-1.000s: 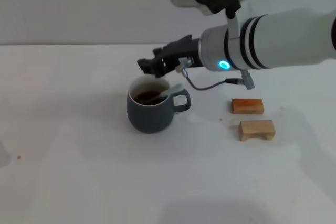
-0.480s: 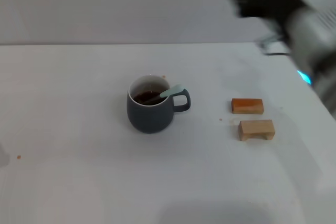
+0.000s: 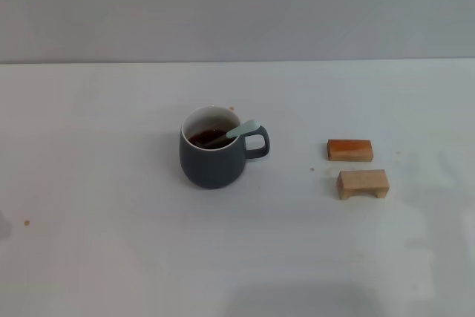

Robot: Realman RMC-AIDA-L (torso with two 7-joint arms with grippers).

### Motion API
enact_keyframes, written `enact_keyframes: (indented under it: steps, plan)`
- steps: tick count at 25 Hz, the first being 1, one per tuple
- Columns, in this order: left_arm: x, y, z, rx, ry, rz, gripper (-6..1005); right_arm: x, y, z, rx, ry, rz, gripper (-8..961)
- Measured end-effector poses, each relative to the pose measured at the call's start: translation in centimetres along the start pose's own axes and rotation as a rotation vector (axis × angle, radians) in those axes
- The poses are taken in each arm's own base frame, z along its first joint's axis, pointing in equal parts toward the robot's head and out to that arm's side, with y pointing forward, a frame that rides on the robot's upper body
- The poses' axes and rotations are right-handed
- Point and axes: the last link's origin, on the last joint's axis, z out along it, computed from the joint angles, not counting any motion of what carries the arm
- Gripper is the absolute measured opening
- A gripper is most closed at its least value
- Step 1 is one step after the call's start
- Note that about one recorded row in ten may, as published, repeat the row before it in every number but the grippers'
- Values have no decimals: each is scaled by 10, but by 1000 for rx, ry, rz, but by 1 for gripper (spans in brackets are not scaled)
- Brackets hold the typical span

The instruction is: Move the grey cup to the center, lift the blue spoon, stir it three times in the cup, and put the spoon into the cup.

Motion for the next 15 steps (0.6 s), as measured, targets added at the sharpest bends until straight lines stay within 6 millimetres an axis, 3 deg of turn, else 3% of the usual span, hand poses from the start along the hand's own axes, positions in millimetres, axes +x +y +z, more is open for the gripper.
enact_keyframes:
  steps: [7,11,15]
  plan:
    - [-1,-1,-1,3,-5,1,-2,20,-26,-42,34,14,25,435]
    - [-1,0,0,0,-4,3,-2,30,-43,-50,109,62,101,436]
    - [-2,1,1,0,-15,27,-2,40,-48,-59,46,78,149,436]
